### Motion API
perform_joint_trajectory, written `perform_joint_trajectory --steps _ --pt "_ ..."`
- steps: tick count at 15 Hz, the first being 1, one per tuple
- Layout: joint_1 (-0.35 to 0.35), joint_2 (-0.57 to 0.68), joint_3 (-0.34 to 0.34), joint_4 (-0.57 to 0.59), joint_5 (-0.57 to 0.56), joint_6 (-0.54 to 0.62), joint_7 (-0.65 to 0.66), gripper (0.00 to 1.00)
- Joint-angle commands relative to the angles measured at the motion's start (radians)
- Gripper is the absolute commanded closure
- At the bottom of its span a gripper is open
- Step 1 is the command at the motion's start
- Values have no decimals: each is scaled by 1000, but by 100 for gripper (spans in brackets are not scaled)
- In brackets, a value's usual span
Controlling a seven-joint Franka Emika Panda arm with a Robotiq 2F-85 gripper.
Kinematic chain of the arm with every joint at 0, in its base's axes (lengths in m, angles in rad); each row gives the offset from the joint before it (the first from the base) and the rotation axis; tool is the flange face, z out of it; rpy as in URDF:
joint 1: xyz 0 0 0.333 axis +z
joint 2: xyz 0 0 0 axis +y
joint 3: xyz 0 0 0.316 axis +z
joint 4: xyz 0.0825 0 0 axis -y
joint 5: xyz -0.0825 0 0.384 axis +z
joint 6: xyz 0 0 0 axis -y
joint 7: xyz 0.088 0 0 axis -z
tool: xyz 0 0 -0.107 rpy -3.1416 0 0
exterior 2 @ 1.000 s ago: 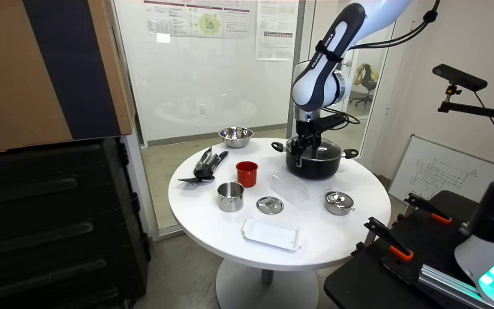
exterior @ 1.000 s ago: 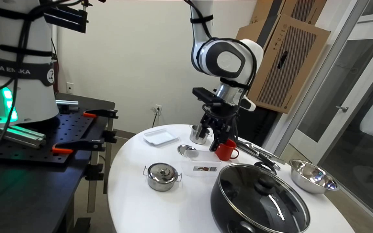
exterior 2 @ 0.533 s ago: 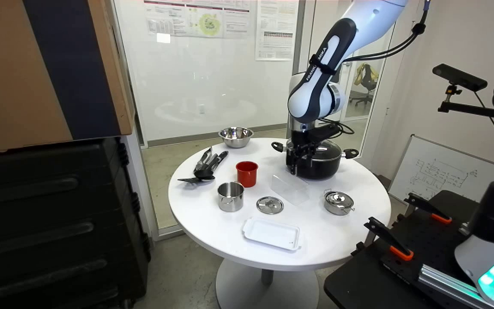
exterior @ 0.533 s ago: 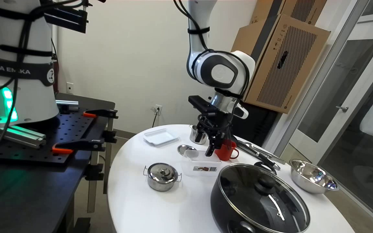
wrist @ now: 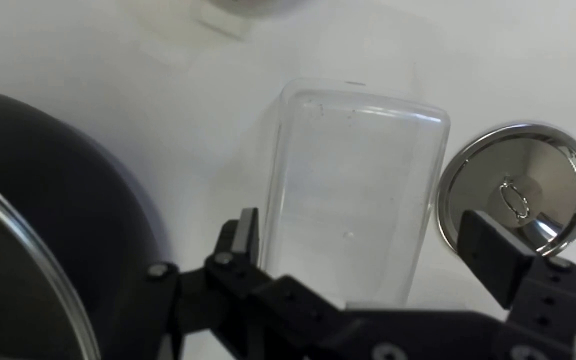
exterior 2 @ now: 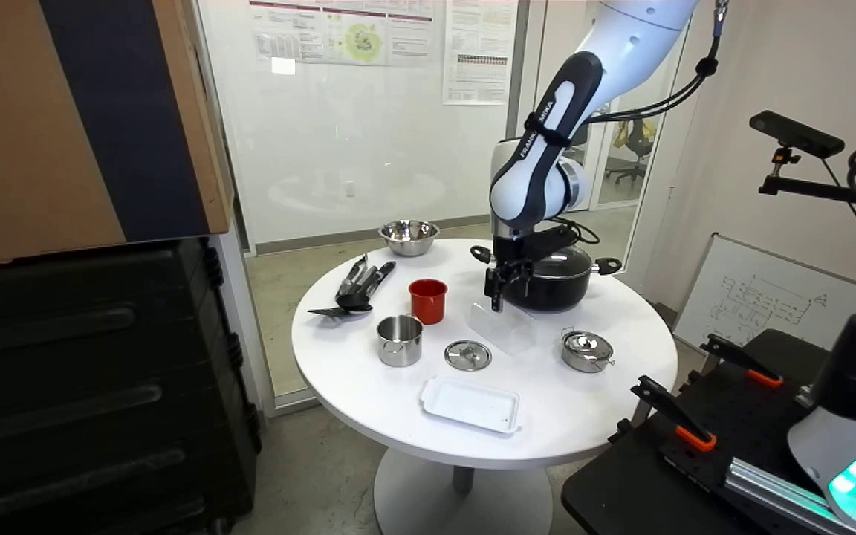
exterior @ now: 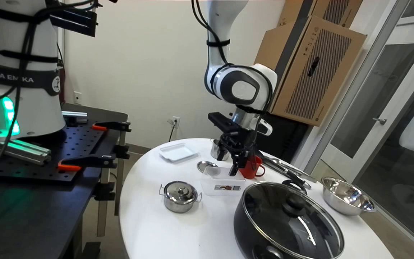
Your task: Pick up the plastic lunch box and put it on the white lid. Pick up the lid from the table and put it on the silver pot. Pick up the lid from the other silver pot and put it on the table.
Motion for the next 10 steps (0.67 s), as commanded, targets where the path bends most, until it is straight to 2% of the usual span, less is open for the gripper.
perform_joint_trajectory --steps 1,5,10 --pt "15 37 -12 35 -6 22 31 0" --pt "-2 39 -3 30 27 37 64 0" --pt "10 62 -12 48 23 31 99 0"
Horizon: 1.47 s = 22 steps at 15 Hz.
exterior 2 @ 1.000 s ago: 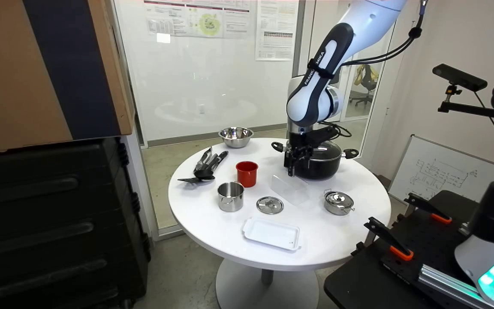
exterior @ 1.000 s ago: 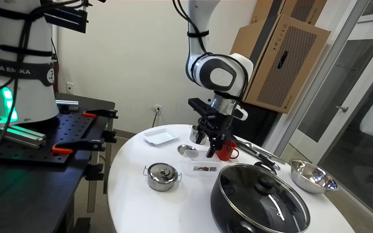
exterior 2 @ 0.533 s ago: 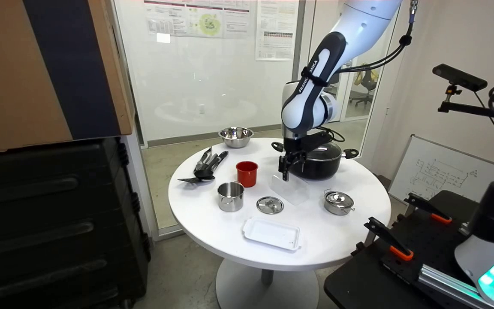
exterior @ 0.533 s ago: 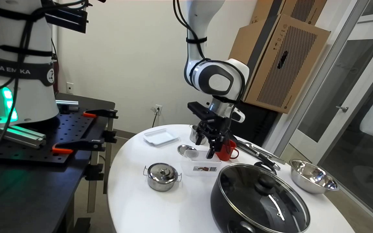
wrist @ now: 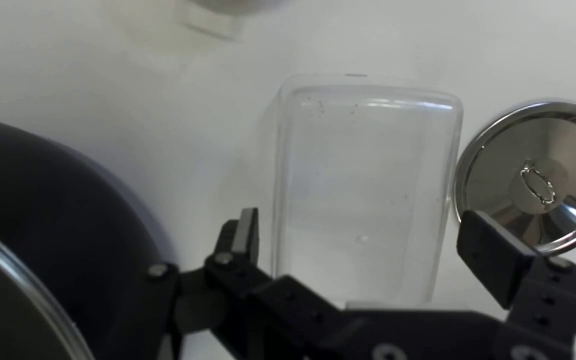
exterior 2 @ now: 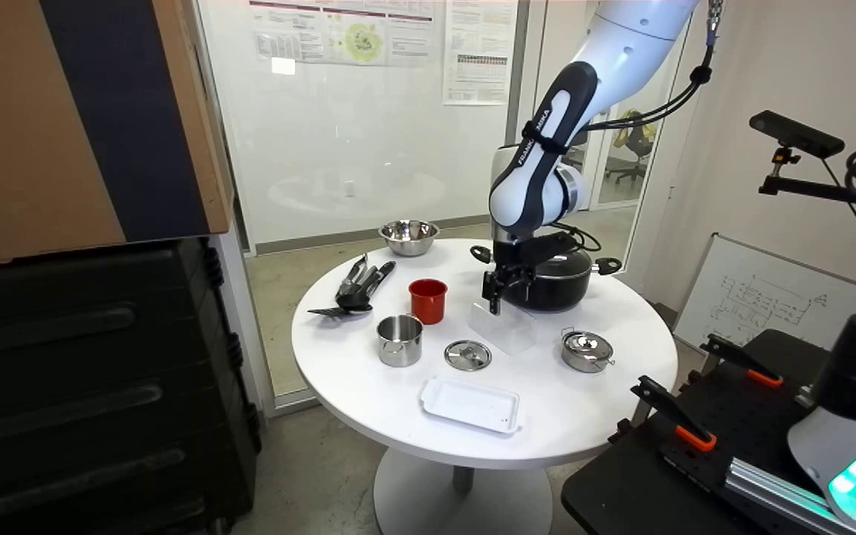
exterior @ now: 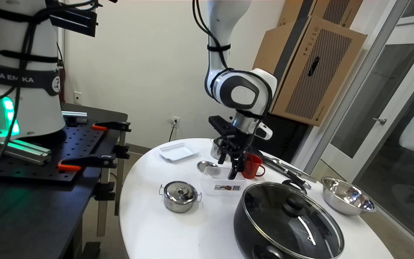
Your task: Pick up the plastic lunch box and put it on the white lid. Pick up the lid from the table and put it on the silver pot. Pick up the lid from the other silver pot and put it on the table.
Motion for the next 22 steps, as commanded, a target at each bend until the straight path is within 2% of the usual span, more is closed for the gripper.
perform_joint_trajectory --steps 1,20,21,22 --pt "12 34 -7 33 13 13 33 0" --pt "44 131 -34 114 12 -2 110 0" --pt "43 136 -33 118 13 -3 111 18" --pt "41 138 -31 119 15 -4 110 28"
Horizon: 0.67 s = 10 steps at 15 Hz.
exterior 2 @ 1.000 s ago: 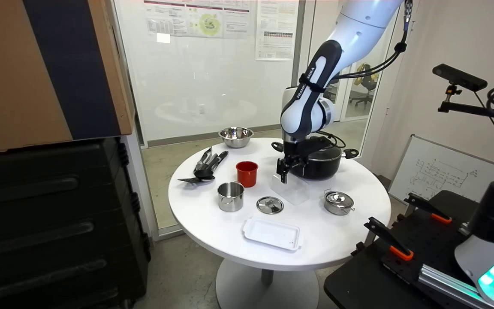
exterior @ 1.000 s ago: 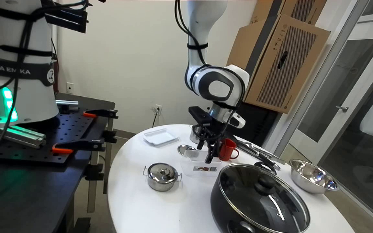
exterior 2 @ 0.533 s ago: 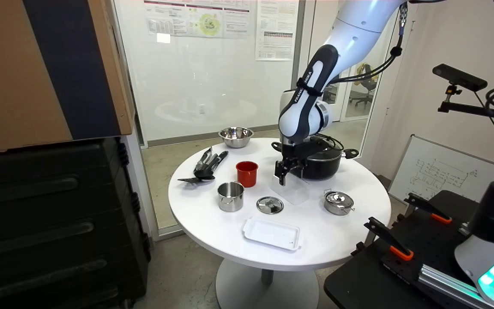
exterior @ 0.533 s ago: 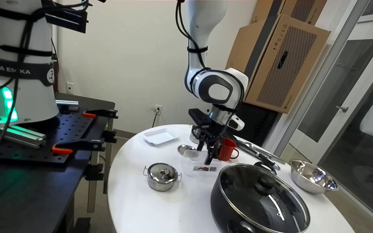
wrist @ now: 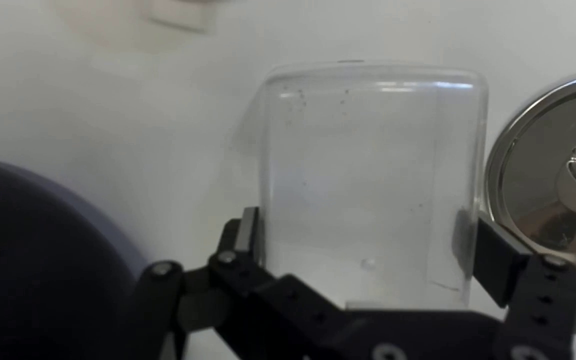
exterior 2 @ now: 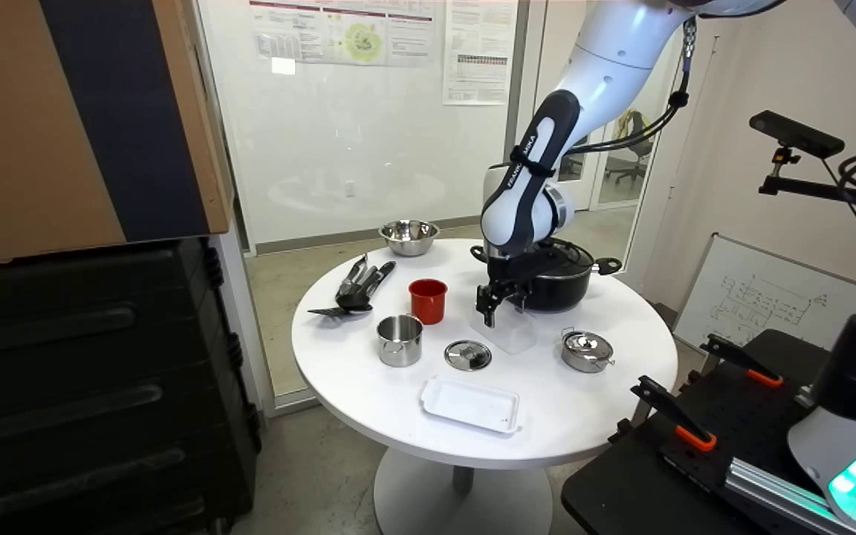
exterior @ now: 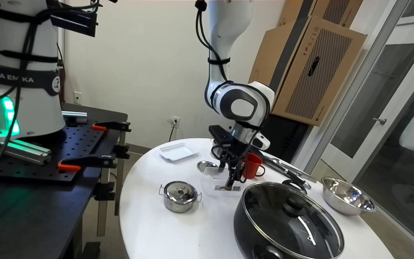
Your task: Pick up the plastic lunch box and put it on the white lid. Pick up the lid from the table and put it on the silver pot. Pick up the lid from the other silver pot and put it on the table.
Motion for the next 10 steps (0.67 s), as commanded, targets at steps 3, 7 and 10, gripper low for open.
perform_joint_trajectory --steps 3,7,10 --pt "11 14 -10 26 16 -4 14 35" --pt "0 -27 2 -12 16 1 -7 36" --pt "-1 -82 8 -62 1 15 -34 36"
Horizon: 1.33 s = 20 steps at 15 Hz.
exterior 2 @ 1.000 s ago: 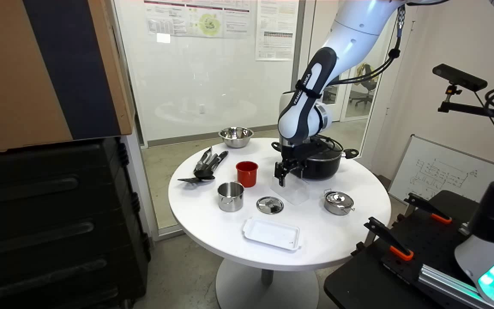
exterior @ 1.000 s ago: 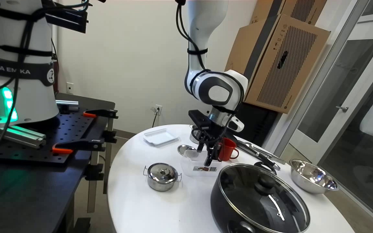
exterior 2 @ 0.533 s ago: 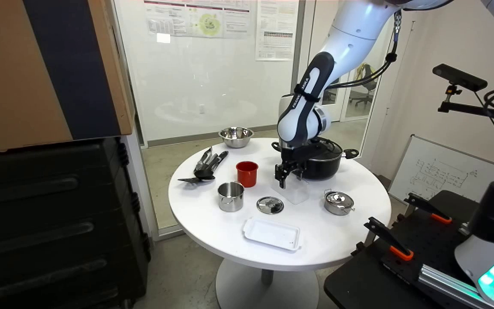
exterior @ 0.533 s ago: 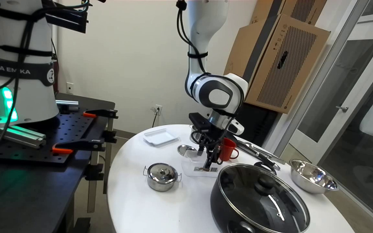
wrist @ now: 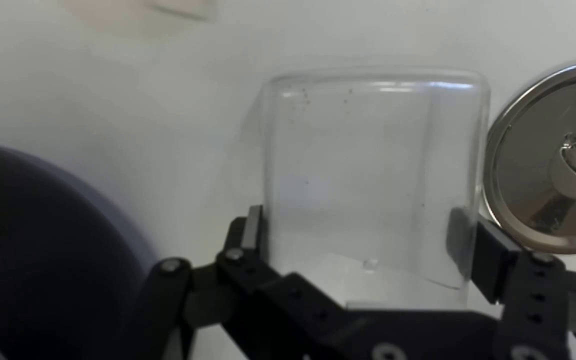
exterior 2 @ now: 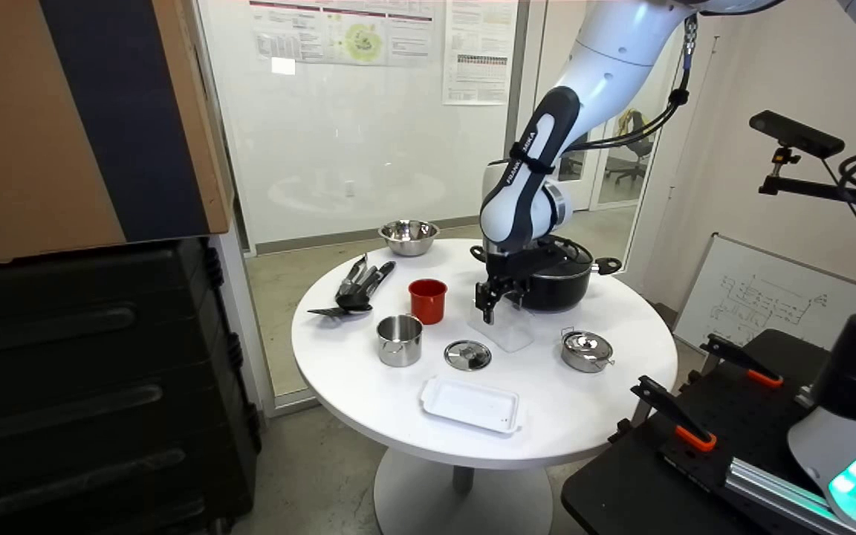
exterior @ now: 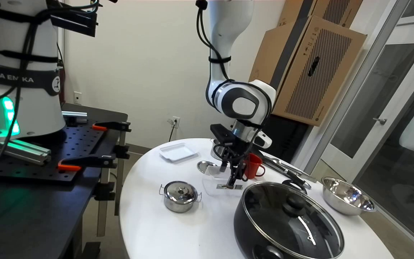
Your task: Pick up the plastic lunch box and put it on the white lid. Pick up the lid from the table and put it on the silver pot. Pick up the lid from the other silver pot and put it on the table.
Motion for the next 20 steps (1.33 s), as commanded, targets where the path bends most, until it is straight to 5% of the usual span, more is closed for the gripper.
perform_joint_trajectory --steps 1,5,20 --pt "2 -91 6 -83 -6 22 -39 36" --pt "21 -167 4 -147 -44 7 -84 36" --pt "290 -191 10 -247 -346 -49 -98 36"
